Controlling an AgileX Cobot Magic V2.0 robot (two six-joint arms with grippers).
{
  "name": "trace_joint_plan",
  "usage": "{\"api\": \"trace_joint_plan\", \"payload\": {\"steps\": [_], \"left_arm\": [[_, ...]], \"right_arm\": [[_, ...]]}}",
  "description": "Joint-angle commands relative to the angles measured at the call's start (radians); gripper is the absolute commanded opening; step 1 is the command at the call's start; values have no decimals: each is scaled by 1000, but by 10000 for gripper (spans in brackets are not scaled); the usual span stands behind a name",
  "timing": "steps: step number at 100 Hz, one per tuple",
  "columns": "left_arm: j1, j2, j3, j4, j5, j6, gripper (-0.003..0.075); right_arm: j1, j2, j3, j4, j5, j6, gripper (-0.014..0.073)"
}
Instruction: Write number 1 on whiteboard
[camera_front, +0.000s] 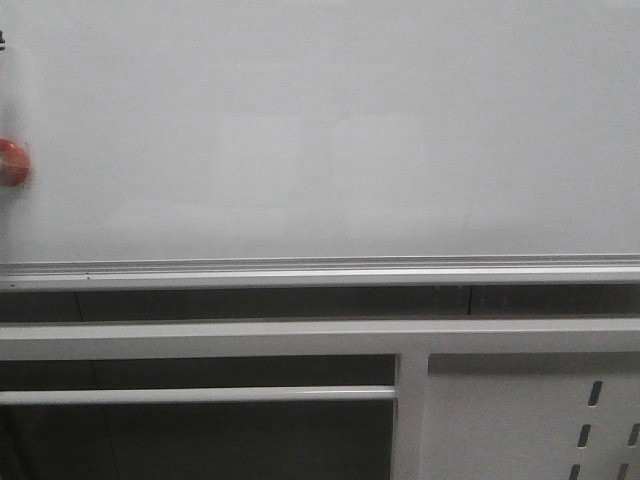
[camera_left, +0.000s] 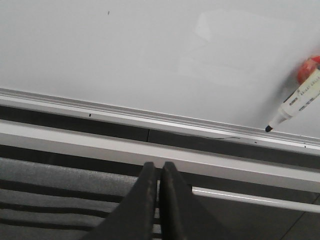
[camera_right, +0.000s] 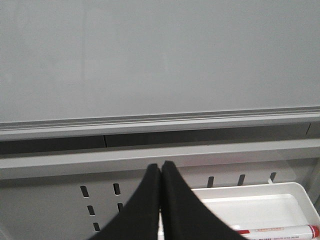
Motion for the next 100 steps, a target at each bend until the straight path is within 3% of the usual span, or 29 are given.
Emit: {"api": "trace_joint_plan", "payload": {"steps": [1, 65, 90, 100], "left_arm": [[-1, -26, 25, -3, -47, -6, -18], [-1, -26, 25, 4, -52, -6, -18], [-1, -26, 25, 10, -168, -6, -18], [-1, -26, 25, -62, -195, -6, -18]], "right_arm": [[-6, -18, 27, -8, -46, -9, -52], [-6, -18, 27, -8, -46, -9, -52], [-6, -18, 27, -8, -77, -9, -52], [-6, -18, 27, 131, -140, -9, -52]]}}
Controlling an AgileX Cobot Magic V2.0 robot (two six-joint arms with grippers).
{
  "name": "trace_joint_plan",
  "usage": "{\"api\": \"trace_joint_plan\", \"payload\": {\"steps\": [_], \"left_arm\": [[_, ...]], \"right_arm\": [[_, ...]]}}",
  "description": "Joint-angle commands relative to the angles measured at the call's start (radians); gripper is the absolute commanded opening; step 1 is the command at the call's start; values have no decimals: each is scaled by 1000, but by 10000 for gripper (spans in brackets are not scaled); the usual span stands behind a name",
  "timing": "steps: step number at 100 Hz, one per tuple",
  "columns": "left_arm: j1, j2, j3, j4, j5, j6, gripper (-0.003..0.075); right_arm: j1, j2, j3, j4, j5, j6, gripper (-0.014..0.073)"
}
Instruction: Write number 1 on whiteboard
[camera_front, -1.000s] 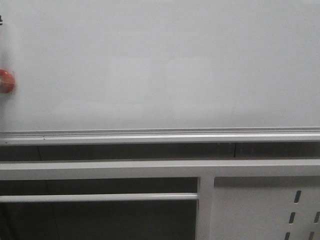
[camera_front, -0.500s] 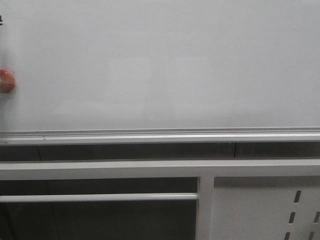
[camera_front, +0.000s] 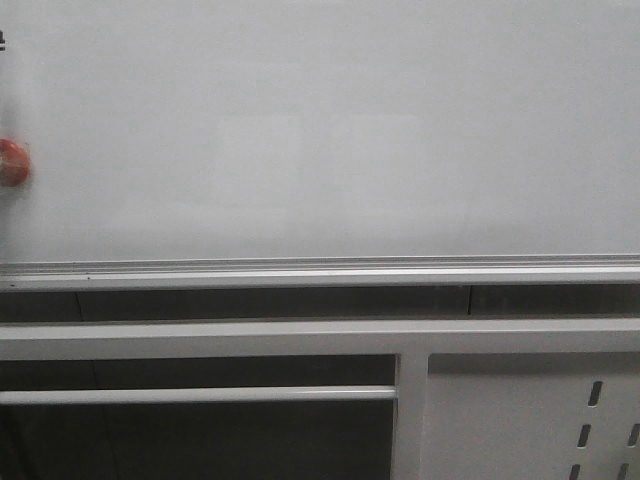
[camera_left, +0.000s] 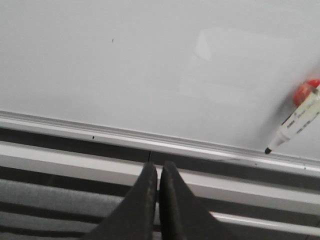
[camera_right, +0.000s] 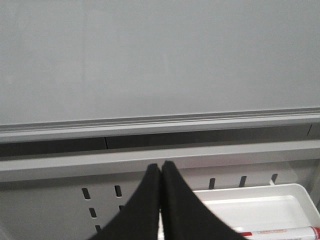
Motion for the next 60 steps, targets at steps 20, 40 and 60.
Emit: {"api": "trace_joint_plan", "payload": {"steps": [20, 40, 60], "left_arm": [[-1, -26, 23, -135, -194, -6, -18], [-1, -26, 23, -270, -232, -6, -18], [-1, -26, 23, -272, -238, -6, -18]], "right_arm": [[-6, -18, 27, 216, -402, -9, -52], [-6, -18, 27, 216, -656, -9, -52], [-6, -18, 27, 216, -671, -9, -52]]}}
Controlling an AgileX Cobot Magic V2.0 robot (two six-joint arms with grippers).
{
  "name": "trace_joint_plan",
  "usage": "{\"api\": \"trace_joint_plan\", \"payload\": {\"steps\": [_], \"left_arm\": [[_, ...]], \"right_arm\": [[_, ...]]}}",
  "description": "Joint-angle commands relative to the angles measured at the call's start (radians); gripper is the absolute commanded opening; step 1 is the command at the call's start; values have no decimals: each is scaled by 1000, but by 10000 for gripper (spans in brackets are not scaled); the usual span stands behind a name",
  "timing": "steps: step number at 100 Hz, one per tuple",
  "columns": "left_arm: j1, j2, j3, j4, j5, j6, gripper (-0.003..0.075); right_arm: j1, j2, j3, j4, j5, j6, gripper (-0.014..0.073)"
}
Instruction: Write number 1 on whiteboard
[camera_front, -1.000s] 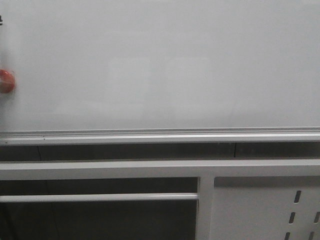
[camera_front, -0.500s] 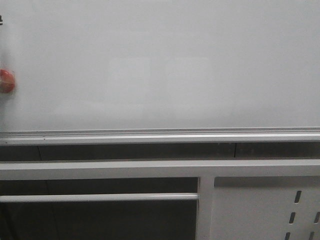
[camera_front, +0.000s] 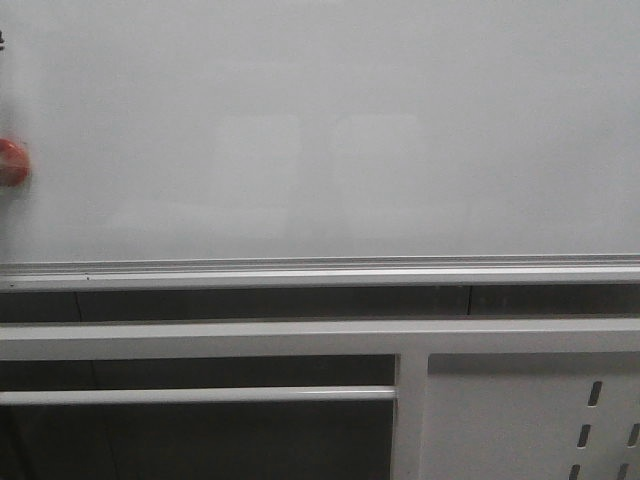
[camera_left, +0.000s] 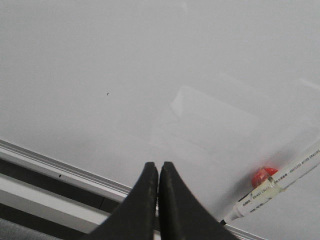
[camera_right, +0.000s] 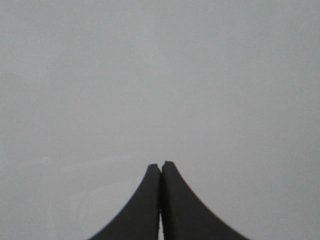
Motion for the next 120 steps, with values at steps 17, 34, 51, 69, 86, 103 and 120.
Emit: {"api": "trace_joint_plan", "payload": {"steps": [17, 34, 51, 69, 86, 103, 120], "left_arm": [[-1, -26, 23, -135, -108, -6, -18], [-1, -26, 23, -144, -94, -6, -18], [-14, -26, 20, -144, -77, -6, -18], [-116, -26, -1, -144, -83, 28, -18], [-224, -24, -74, -125, -121, 69, -18], [-274, 13, -158, -65, -132, 103, -18], [-273, 112, -250, -25, -103, 103, -18]], "right_arm": [[-6, -18, 27, -3, 16, 6, -52], [-6, -18, 27, -3, 34, 176, -52], [32, -18, 27, -3, 118, 206, -52], [156, -17, 24, -3, 158, 206, -52], [282, -17, 22, -53, 162, 204, -51], [349, -17, -15, -71, 172, 204, -51], [351, 29, -99, -79, 291, 204, -51]]}}
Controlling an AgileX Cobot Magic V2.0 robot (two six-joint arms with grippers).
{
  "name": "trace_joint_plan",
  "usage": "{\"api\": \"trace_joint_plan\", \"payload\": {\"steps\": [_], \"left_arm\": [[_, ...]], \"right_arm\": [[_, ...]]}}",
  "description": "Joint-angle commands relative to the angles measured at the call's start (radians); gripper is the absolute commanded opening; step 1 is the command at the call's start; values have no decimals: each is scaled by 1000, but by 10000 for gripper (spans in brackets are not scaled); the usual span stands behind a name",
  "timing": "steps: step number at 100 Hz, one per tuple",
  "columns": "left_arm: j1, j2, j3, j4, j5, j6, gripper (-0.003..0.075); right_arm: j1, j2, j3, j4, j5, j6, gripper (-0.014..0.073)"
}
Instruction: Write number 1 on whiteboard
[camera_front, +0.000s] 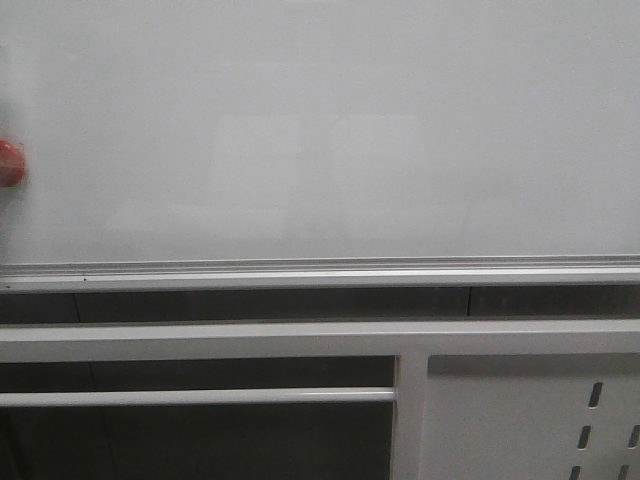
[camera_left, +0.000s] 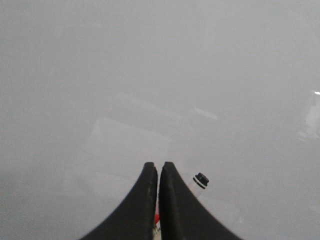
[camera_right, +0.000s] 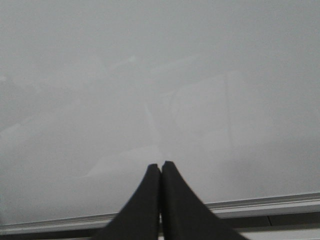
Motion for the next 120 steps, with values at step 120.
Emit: {"api": "trace_joint_plan", "payload": {"steps": [120], "left_arm": [[-218, 410, 52, 33, -211, 84, -18]], "right_arm": [[2, 608, -520, -91, 327, -64, -52]]}}
